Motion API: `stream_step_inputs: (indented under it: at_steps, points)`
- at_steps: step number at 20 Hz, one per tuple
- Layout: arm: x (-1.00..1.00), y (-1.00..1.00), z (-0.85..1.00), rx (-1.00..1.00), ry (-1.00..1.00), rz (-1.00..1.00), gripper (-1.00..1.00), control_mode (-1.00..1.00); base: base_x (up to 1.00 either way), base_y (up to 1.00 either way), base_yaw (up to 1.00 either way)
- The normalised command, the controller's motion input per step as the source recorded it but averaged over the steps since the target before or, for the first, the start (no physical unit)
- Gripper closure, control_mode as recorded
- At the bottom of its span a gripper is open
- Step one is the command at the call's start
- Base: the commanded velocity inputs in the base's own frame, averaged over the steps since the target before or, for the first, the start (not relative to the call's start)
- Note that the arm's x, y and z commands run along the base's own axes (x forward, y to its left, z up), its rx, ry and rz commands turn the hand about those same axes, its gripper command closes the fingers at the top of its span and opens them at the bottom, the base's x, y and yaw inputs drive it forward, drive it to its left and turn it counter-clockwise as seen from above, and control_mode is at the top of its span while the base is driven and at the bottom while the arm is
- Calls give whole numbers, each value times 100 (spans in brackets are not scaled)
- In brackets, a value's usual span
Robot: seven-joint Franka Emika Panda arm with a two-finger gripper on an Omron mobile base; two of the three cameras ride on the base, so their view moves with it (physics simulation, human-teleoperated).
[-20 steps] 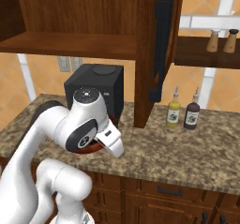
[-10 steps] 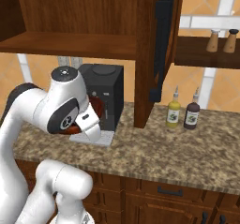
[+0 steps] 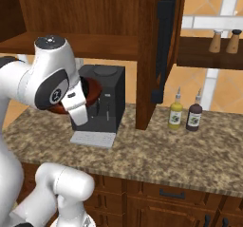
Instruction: Pick up the bowls on the counter and stack them on top of one another in the open cabinet. Place the smaller bowl on top of the larger bowl.
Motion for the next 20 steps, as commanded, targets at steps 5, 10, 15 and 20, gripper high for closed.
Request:
stream_step_inputs:
  at_steps: [5,10,15,20]
  points:
    - [-4,17,68,12,-11,-5,100,-100,0,0,0]
    - [0,39,63,1,-14,-5,100,-100,0,0,0]
    - [24,51,22,0,-22,-9,100,-100,0,0,0]
    - [15,28,36,0,-24,-11,100,-100,0,0,0]
